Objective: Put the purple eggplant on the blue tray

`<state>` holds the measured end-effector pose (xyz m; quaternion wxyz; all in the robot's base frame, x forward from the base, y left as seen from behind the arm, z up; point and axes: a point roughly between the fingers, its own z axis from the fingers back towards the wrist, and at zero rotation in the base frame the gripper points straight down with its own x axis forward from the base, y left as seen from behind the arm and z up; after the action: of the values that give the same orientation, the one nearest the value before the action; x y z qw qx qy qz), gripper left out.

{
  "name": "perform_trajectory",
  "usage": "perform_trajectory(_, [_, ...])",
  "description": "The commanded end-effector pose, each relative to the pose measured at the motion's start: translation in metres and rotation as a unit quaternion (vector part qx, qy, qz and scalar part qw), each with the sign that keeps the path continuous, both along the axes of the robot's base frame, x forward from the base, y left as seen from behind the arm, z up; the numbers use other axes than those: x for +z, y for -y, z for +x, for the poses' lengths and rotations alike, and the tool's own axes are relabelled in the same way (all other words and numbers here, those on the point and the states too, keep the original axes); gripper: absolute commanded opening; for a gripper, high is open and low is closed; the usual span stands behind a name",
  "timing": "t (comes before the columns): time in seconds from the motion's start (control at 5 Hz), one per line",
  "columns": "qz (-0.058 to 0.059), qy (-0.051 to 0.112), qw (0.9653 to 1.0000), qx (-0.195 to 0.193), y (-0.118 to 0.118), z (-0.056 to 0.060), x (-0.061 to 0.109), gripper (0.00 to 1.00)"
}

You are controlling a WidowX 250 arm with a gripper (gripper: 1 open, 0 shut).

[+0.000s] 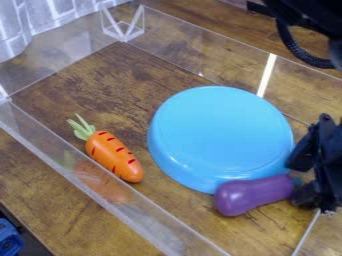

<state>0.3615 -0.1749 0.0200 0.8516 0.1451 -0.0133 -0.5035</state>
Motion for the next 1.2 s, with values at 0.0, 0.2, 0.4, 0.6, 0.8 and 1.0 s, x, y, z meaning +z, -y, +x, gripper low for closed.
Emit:
perform_trajectory(0.0, [0.011, -0.014, 0.9998, -0.005, -0.0051, -0.0012, -0.0246, 0.0])
perform_trajectory(0.2, [0.013, -0.013, 0.9998, -0.008, -0.0055, 0.0, -0.0252, 0.0])
perform_trajectory(0.4, [0.016, -0.013, 0.9997, -0.01, -0.006, 0.0012, -0.0255, 0.0])
perform_trajectory(0.6, [0.019, -0.013, 0.9996, -0.013, -0.0066, 0.0024, -0.0258, 0.0])
perform_trajectory(0.8, [0.022, -0.014, 0.9995, -0.016, -0.0071, 0.0036, -0.0262, 0.0])
perform_trajectory(1.0, [0.025, -0.014, 0.9994, -0.019, -0.0075, 0.0051, -0.0264, 0.0])
